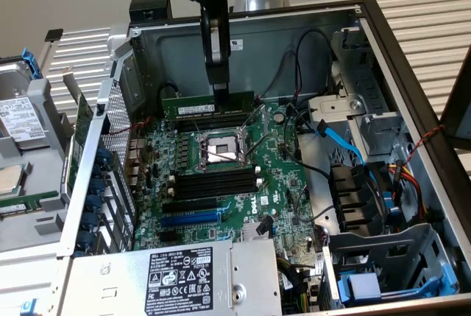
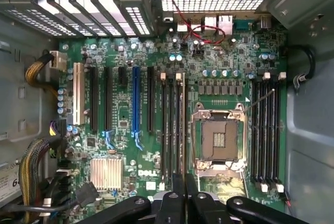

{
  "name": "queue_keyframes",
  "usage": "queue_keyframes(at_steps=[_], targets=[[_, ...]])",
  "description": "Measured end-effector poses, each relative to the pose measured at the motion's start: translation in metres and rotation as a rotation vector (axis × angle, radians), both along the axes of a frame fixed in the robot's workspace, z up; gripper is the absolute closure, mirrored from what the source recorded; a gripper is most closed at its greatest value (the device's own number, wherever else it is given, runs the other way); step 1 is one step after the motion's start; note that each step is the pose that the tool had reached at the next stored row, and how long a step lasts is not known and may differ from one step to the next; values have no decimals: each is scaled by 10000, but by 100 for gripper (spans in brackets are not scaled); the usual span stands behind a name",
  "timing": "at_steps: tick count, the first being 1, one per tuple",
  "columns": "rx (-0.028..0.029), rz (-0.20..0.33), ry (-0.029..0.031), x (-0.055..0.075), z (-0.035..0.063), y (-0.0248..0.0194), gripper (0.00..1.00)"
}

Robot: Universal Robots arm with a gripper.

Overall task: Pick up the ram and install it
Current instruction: 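Insert the ram into the slot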

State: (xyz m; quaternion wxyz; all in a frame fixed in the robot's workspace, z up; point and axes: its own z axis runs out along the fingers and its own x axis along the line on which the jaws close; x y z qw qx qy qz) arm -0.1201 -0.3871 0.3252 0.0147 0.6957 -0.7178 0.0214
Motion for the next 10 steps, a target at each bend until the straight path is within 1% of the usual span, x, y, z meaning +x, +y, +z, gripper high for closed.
queue_keyframes(at_steps=[10], targets=[[1,2,0,0,-181,-27,88]])
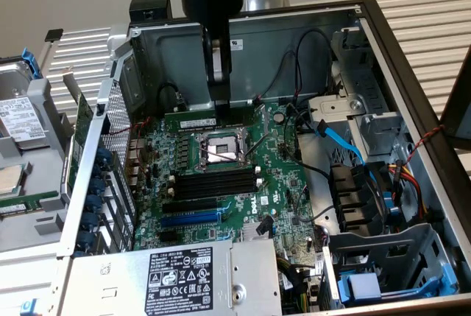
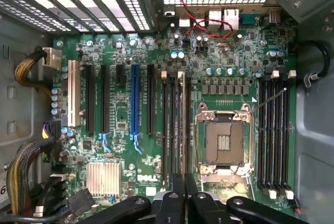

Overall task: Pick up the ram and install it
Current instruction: 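Insert the ram into the slot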

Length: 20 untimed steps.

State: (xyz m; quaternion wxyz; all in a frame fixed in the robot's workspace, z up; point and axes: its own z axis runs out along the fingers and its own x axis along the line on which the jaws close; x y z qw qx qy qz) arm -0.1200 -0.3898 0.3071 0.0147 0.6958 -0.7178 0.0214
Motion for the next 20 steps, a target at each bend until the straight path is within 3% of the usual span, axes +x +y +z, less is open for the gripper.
queue_keyframes(at_steps=[11,16,20], targets=[[1,-1,-3,0,-72,-35,88],[21,0,-4,0,-158,-46,88],[21,-1,-4,0,-196,-88,88]])
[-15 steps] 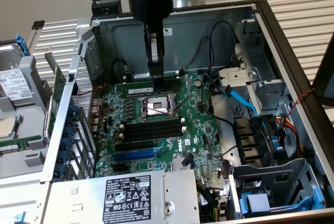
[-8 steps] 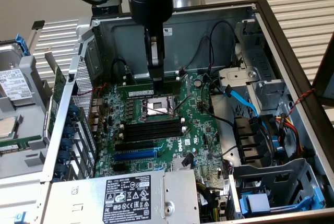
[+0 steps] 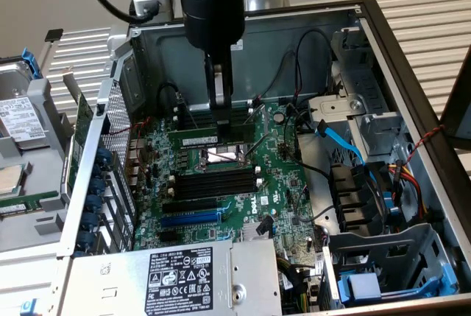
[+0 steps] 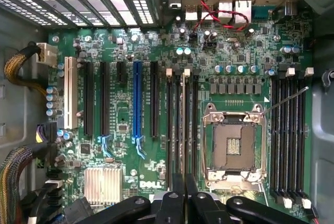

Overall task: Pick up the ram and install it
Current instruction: 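Insert the ram into the slot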

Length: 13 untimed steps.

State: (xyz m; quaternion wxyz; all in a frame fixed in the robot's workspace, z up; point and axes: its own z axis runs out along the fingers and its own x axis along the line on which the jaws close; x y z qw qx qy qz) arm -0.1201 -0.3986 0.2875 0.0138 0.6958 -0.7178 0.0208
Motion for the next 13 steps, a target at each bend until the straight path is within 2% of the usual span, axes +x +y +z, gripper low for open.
queue_keyframes(at_steps=[4,13], targets=[[3,0,-4,0,-37,-36,88],[1,-1,-8,-9,-197,-43,88]])
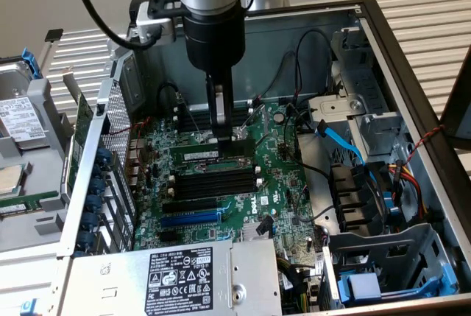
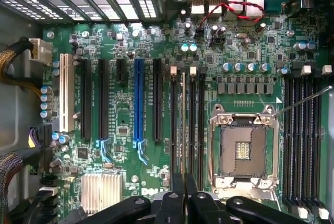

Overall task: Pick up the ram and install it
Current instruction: 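Insert the ram into the slot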

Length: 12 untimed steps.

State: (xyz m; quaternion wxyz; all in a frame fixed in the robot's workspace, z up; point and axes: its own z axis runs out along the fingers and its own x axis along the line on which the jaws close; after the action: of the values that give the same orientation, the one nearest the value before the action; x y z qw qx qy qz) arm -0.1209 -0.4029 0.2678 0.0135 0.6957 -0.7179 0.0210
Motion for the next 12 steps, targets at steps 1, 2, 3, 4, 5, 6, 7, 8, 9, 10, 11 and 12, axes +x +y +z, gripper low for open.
queue_keyframes(at_steps=[1,2,3,4,5,6,7,8,9,10,11,12], targets=[[0,1,0,0,-17,-4,88],[1,1,0,0,-30,-9,88],[-1,1,0,0,-41,-15,88],[0,1,0,0,-50,-20,88],[1,0,-1,0,-58,-22,88],[-1,0,0,0,-64,-25,88],[-1,2,0,0,-71,-30,88],[-1,2,0,0,-79,-35,88],[-1,1,-1,0,-86,-40,88],[1,1,-2,0,-94,-44,88],[1,1,-3,1,-100,-48,88],[1,2,-3,1,-106,-53,88]])
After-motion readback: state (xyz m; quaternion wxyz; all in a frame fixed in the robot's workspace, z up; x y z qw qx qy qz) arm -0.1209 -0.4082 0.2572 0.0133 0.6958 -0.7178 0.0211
